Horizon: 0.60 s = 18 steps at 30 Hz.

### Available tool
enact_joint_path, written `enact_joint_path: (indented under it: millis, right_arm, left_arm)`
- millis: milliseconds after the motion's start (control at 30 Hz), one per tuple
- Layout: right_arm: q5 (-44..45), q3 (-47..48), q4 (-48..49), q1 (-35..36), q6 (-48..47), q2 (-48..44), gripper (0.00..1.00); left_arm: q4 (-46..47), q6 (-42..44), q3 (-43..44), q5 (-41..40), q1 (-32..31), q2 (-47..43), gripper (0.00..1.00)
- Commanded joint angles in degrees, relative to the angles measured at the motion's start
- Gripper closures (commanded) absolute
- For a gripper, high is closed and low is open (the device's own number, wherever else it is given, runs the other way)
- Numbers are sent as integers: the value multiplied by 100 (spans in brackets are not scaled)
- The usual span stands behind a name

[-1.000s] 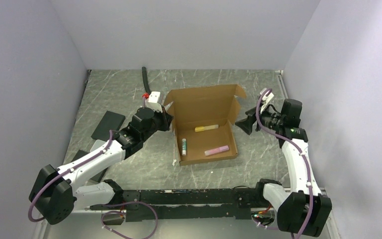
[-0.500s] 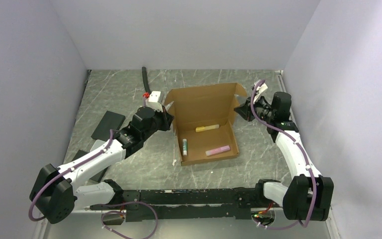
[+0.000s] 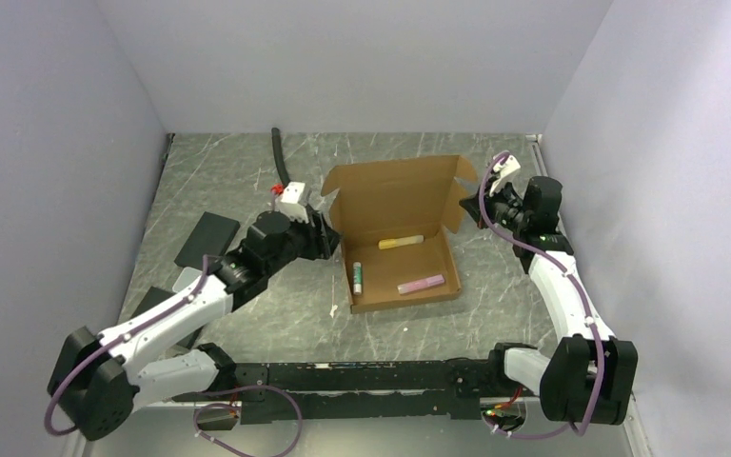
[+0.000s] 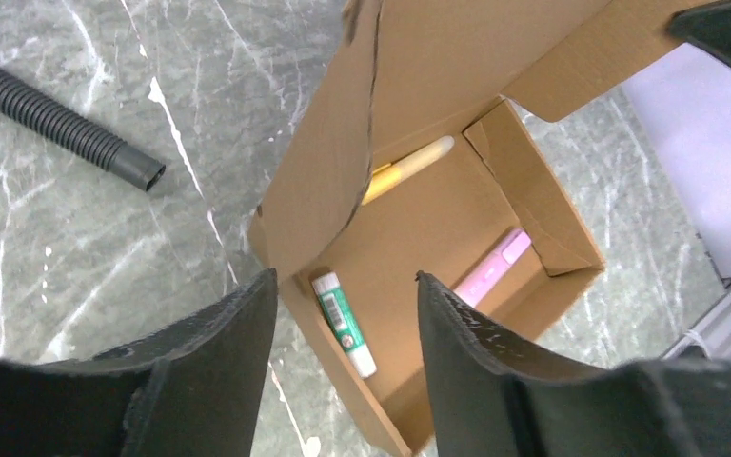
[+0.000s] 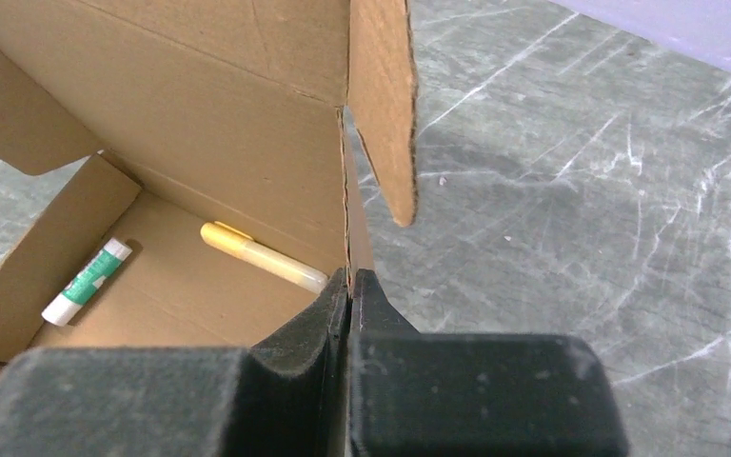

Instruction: Fold the paper box

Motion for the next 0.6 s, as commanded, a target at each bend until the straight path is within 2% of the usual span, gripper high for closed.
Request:
enact_joint_path:
  millis: [0,133,233,400,567]
  right_arm:
    - [65,-74,176,-106,-178,-160,100]
    - [-12,-74,33,-120,-239,-135,100]
    - [-45,-73,19,-120,-261,-123,100]
    - [-122,-89,9,-128,-279,-125,100]
    - [-242,-111,0,-128,-297,-97,100]
  left_arm:
    - [-77,2,-317,-17,98,-859,37]
    - [-260,-70,-661,-389,276,-1441,39]
    - [-461,11,-765,-640,399,-1513,45]
    - [52,580,-588,-403,649,-912,55]
    - [1055,1333,-346,443,748,11,55]
